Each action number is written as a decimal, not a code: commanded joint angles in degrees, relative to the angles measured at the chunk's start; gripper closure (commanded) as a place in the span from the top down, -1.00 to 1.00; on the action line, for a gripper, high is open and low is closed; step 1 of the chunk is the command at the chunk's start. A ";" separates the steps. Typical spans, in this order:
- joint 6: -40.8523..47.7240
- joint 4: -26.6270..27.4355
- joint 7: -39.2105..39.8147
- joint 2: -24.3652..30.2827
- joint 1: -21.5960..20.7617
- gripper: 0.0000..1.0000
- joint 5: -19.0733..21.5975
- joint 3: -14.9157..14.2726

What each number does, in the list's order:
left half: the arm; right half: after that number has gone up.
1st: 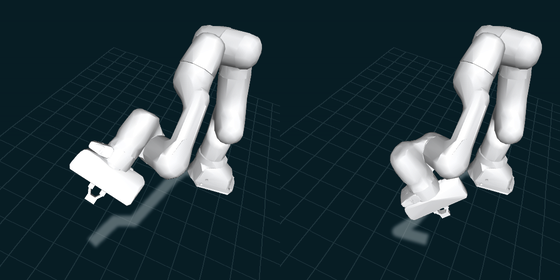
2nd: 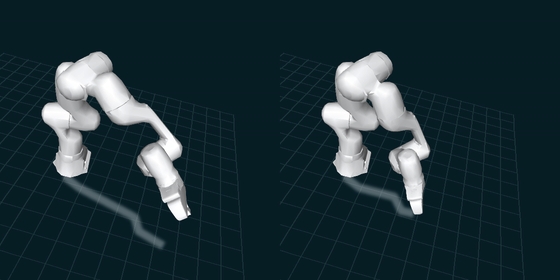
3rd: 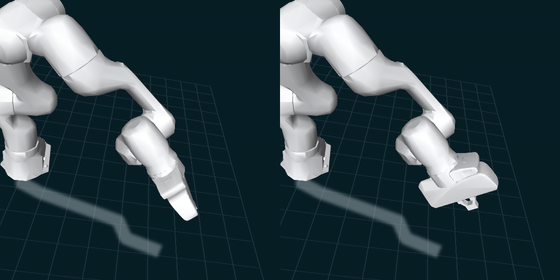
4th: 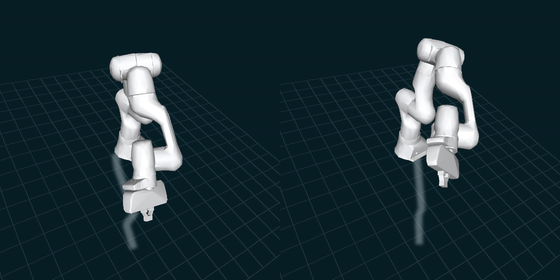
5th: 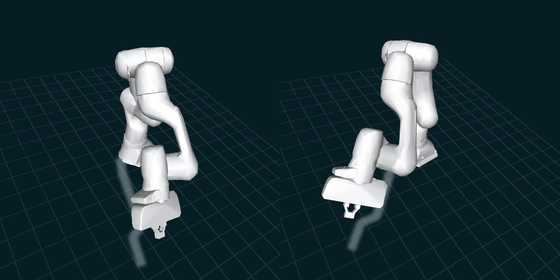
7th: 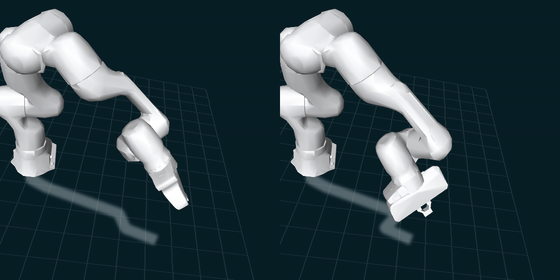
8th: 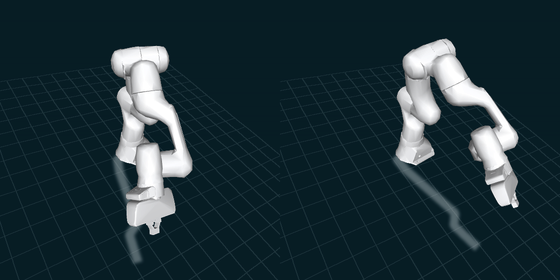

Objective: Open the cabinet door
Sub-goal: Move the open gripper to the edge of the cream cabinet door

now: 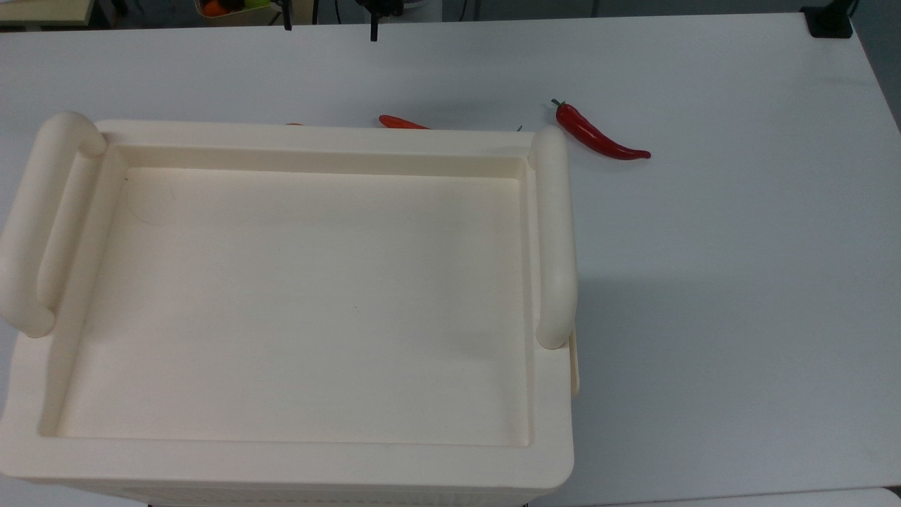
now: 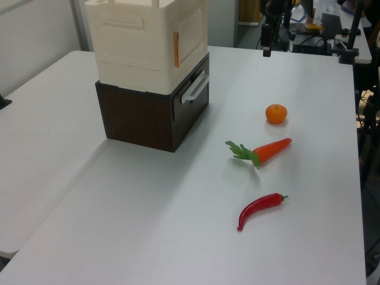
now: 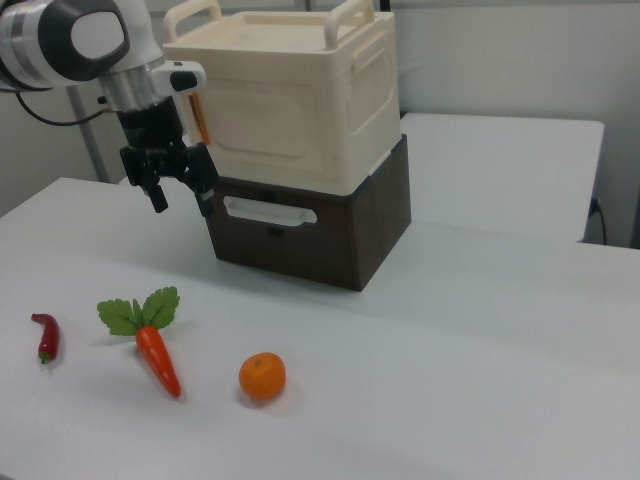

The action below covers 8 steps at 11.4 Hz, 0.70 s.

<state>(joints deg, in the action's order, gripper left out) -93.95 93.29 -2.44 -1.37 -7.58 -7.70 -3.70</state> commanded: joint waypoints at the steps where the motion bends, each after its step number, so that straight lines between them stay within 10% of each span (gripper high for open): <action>1: 0.61 1.45 1.29 0.85 -0.33 1.00 -0.30 -0.43; 8: -6.75 -7.59 0.15 -5.03 -3.22 1.00 4.01 -0.08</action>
<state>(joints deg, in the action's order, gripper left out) -97.24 90.13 -2.42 -3.66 -8.12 -5.08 -3.46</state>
